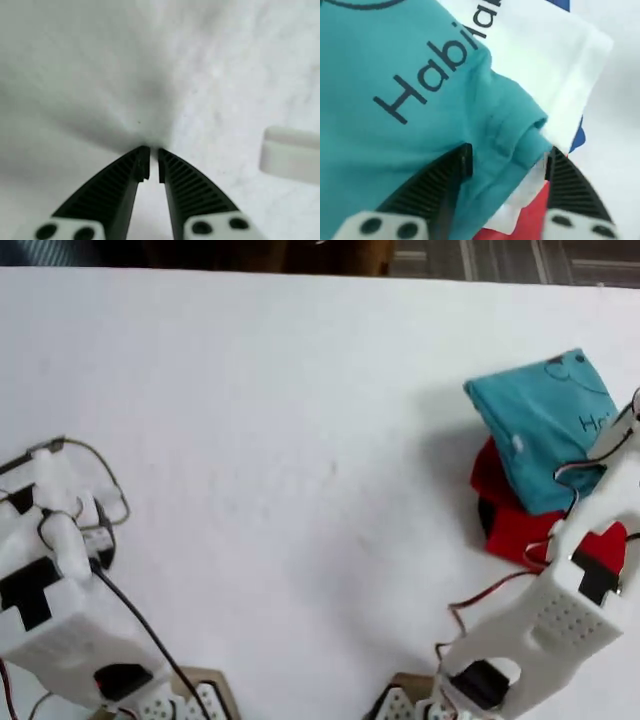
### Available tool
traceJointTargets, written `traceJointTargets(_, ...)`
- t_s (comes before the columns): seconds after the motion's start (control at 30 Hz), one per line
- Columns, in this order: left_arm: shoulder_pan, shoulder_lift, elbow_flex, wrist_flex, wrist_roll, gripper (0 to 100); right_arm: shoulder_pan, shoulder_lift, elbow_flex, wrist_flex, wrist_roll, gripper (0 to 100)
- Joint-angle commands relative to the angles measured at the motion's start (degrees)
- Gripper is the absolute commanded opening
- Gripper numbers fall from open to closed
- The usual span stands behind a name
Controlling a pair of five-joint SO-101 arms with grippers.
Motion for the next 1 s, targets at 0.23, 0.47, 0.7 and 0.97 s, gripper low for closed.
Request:
traceJointTargets(0.23,0.9,-0.9,0.0,-2.2,-0.4,6,-1.1,-15.7,-11.4,9.5,1.4,26.2)
traceJointTargets(0.47,0.9,-0.9,0.0,-2.1,-0.4,6,-8.8,-26.3,-15.6,12.2,1.4,26.2)
traceJointTargets(0.7,0.9,-0.9,0.0,-2.1,-0.4,6,-22.6,-29.9,-15.6,13.9,1.2,11.3)
traceJointTargets(0.97,0.9,-0.9,0.1,-2.1,-0.4,6,-36.5,-27.1,-14.8,16.0,0.9,1.5)
